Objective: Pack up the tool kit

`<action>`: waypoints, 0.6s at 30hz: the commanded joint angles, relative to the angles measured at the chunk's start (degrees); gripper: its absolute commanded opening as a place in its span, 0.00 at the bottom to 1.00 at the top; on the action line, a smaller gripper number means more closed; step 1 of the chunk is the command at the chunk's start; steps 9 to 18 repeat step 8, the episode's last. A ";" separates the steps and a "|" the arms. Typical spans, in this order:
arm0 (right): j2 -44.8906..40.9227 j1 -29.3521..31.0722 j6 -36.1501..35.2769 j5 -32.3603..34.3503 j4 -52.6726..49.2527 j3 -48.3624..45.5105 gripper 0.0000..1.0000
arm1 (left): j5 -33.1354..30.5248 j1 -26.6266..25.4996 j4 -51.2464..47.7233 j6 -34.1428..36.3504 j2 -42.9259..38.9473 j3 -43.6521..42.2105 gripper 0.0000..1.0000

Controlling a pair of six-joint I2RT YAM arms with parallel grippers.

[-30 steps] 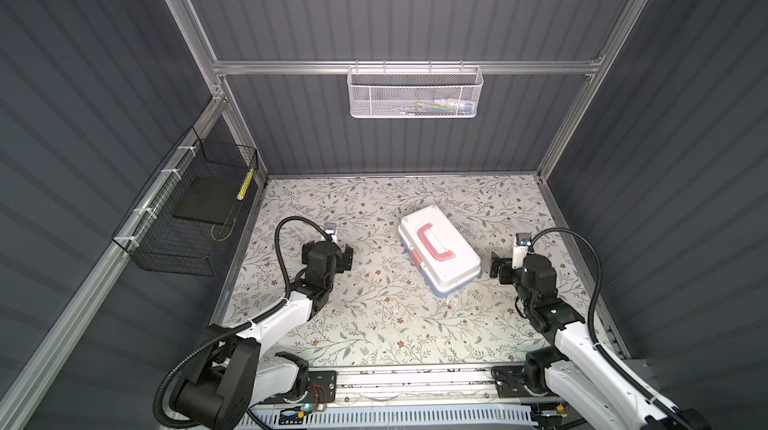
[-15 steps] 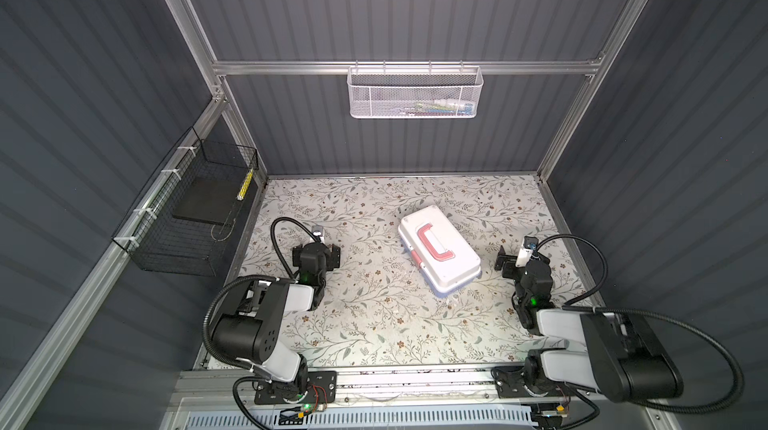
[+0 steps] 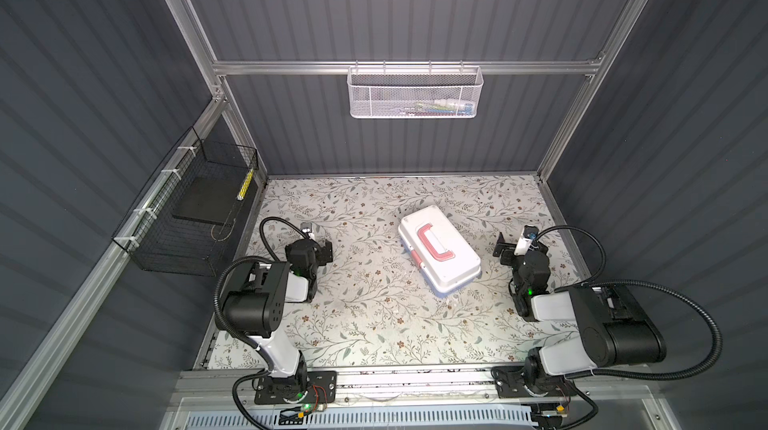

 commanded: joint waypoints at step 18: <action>-0.33 -0.21 0.88 2.70 -1.66 1.40 0.99 | 0.46 0.10 0.87 -0.86 0.03 0.63 1.00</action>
